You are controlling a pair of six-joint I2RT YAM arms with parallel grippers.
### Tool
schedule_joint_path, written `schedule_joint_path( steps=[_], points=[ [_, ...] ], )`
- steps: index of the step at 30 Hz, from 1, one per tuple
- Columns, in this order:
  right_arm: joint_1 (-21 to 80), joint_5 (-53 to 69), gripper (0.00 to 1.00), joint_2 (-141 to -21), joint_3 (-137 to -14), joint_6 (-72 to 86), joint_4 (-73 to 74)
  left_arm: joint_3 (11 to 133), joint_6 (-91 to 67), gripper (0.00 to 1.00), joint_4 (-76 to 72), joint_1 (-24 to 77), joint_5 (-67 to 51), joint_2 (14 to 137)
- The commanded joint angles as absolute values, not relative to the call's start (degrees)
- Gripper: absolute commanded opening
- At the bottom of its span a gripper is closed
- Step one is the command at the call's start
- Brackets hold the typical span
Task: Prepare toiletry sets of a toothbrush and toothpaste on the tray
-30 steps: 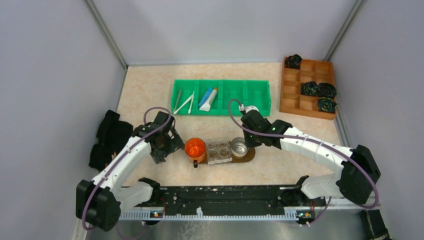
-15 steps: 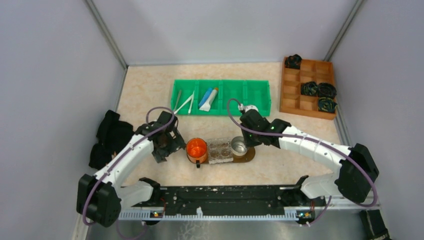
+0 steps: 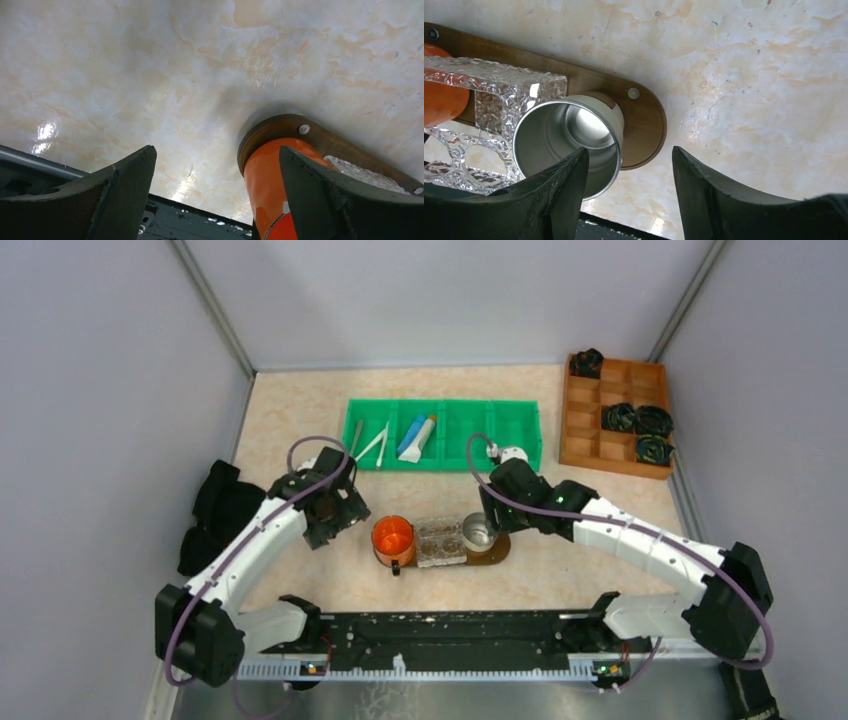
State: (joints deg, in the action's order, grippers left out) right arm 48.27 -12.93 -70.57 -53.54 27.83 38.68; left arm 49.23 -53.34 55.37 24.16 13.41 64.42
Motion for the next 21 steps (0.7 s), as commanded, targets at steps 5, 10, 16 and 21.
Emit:
schedule_joint_path(
  steps=[5, 10, 16, 21],
  points=[
    [47.2, -17.1, 0.51, -71.6, -64.6, 23.7, 40.4, 59.2, -50.1, 0.99, 52.8, 24.2, 24.5, 70.1],
    [44.3, -9.6, 0.27, -85.7, -83.5, 17.3, 38.2, 64.9, -41.4, 0.76, 43.9, 22.6, 24.6, 75.1],
    [44.4, -3.9, 0.28, -106.5, -101.6, 9.2, 37.4, 64.5, -37.6, 0.34, 40.1, 21.5, 22.8, 76.4],
    [45.1, -10.5, 0.34, -113.0, -101.7, -2.3, 34.1, 59.8, -33.8, 0.89, 35.9, 21.1, 19.5, 71.0]
  ],
)
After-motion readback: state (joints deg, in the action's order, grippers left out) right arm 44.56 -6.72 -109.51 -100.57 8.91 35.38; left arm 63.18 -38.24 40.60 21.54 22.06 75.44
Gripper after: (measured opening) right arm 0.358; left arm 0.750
